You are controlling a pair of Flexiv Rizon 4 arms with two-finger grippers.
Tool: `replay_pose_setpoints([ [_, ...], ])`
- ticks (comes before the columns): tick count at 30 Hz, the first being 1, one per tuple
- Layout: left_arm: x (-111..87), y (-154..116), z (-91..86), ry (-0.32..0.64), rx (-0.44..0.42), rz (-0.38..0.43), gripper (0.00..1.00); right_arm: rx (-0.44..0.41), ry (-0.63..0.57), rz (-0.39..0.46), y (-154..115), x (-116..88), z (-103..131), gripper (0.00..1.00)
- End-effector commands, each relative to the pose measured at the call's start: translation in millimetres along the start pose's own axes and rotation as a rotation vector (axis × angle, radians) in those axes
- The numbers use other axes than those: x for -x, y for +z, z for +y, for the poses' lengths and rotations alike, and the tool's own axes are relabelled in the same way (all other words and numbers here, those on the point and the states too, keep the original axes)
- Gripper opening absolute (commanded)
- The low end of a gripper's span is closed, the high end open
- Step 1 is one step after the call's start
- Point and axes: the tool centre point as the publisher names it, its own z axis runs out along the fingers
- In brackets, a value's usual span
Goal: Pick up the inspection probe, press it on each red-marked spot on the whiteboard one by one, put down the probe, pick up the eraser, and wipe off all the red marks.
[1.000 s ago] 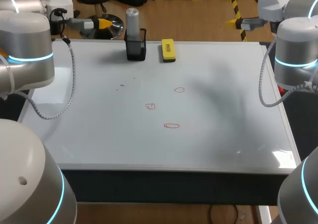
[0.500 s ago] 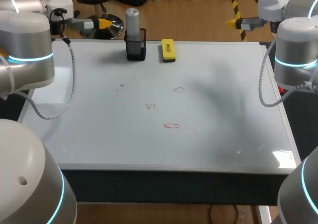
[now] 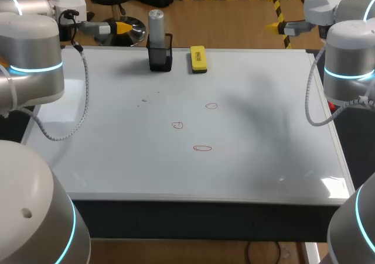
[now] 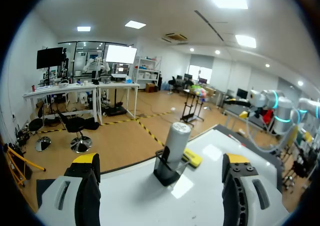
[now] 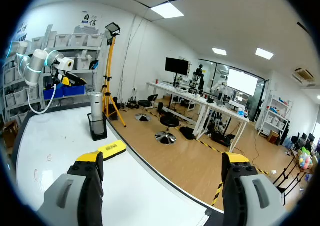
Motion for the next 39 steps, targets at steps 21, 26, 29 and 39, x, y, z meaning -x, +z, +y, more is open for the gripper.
replay_pose_setpoints([
  [21,-22.9,63.9,-21.1,0.186,-0.057,0.357,1.00,0.000,0.000,0.001,0.2,0.3,-0.1,1.00],
  [26,-30.0,82.4,-24.0,0.250,-0.077,0.515,1.00,0.000,0.000,0.001,0.2,0.3,-0.1,1.00],
  [29,-34.2,90.0,-25.5,0.274,-0.091,0.568,1.00,0.000,0.000,0.001,0.2,0.3,-0.1,1.00],
  [39,-42.0,112.9,-17.0,0.310,-0.191,0.731,1.00,0.000,0.000,0.001,0.2,0.3,-0.1,1.00],
])
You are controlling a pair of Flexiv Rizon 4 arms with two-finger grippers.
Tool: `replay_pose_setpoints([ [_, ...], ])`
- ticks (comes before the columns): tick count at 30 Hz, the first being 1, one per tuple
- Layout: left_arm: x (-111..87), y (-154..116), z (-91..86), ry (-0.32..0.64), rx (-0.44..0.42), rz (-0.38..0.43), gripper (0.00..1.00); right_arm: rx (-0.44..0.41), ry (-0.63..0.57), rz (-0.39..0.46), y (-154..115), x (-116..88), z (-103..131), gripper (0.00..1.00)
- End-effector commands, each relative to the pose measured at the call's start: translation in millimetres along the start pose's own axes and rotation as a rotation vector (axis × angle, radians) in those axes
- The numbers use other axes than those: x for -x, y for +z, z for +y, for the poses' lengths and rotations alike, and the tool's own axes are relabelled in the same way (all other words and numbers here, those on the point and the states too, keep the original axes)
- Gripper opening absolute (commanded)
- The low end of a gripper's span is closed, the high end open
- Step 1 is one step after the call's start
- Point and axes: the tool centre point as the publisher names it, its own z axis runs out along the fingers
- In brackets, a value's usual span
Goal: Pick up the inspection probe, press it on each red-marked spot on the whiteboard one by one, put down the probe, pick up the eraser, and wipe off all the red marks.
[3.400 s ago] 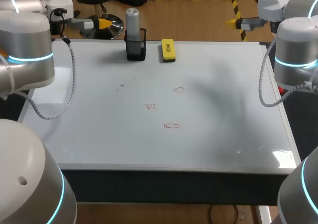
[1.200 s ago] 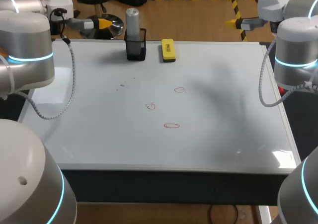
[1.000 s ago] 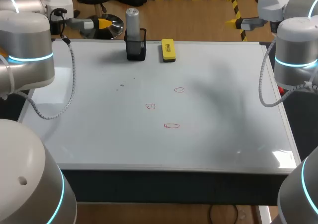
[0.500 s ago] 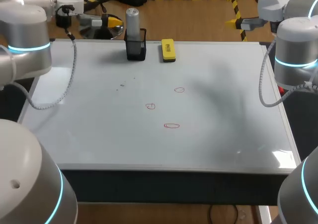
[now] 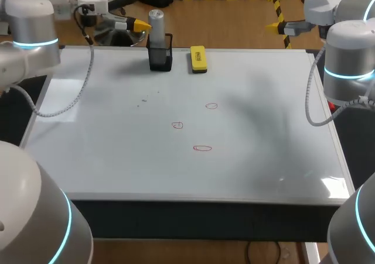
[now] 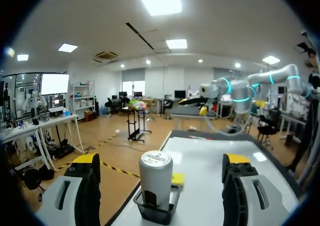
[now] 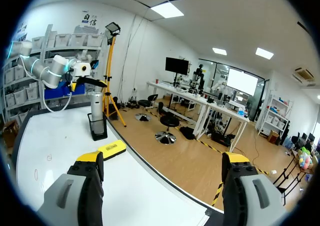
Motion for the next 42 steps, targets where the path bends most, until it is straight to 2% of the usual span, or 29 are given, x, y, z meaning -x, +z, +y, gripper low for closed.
replay_pose_setpoints([
  [1,11.1,11.6,13.3,0.007,-0.049,0.157,1.00,0.000,0.000,0.001,0.2,0.4,-0.2,1.00],
  [12,17.3,37.6,30.3,0.030,-0.121,0.266,1.00,0.000,0.000,0.001,0.2,0.4,-0.2,1.00],
  [21,22.9,51.6,42.9,0.016,-0.126,0.292,1.00,0.000,0.000,0.001,0.2,0.4,-0.2,1.00],
  [27,15.9,58.5,46.9,0.005,-0.114,0.306,1.00,0.000,0.000,0.001,0.2,0.4,-0.2,1.00],
  [32,13.6,60.5,49.0,-0.002,-0.111,0.309,1.00,0.000,0.000,0.001,0.2,0.4,-0.2,1.00],
  [42,4.4,59.1,44.2,0.013,-0.113,0.241,1.00,0.000,0.000,0.001,0.2,0.4,-0.2,1.00],
])
